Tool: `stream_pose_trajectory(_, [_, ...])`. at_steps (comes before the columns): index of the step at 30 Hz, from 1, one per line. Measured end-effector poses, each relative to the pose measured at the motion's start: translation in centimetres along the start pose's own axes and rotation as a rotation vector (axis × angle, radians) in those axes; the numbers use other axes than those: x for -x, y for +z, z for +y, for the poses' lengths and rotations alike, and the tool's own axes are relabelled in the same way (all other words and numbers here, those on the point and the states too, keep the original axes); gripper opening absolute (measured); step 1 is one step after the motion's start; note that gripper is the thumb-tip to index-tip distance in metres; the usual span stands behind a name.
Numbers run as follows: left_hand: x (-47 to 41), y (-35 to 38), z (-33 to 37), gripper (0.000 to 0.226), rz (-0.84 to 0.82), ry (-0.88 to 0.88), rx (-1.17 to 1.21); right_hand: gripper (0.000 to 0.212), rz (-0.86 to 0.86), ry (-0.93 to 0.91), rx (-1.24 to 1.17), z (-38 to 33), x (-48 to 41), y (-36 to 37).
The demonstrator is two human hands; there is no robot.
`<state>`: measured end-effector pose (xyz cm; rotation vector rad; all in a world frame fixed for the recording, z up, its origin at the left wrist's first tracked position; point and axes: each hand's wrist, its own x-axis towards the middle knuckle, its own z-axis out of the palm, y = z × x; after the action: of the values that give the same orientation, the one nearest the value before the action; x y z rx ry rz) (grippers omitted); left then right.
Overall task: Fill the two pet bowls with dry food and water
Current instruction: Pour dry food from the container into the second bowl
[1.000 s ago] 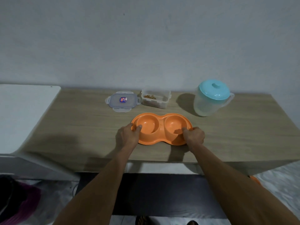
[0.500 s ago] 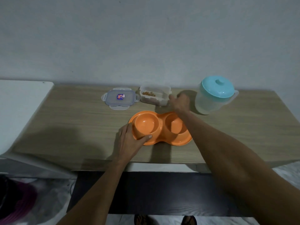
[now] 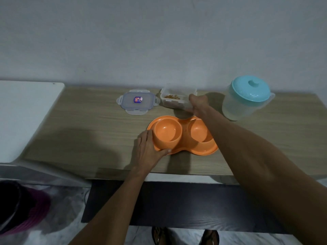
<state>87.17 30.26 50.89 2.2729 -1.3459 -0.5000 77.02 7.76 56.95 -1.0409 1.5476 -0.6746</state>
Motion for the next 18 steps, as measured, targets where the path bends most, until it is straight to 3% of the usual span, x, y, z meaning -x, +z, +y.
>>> stream_pose_trajectory(4, [0.1, -0.1, 0.0, 0.107, 0.008, 0.004, -0.018, 0.035, -0.016, -0.031, -0.069, -0.2, 1.2, -1.4])
stream_pose_trajectory(9, [0.4, -0.5, 0.3, 0.105, 0.005, 0.002, -0.008, 0.013, -0.090, -0.201, -0.064, -0.1, 4.1, -4.2])
stream_pose_trajectory(13, [0.3, -0.6, 0.4, 0.105, 0.002, -0.004, -0.005, 0.028, -0.111, -0.342, 0.013, 0.6, 6.3, -6.0])
stream_pose_trajectory(18, [0.2, -0.5, 0.3, 0.107, 0.001, -0.019, -0.024, 0.027, -0.065, -0.547, 0.243, 1.9, 8.8, -7.3])
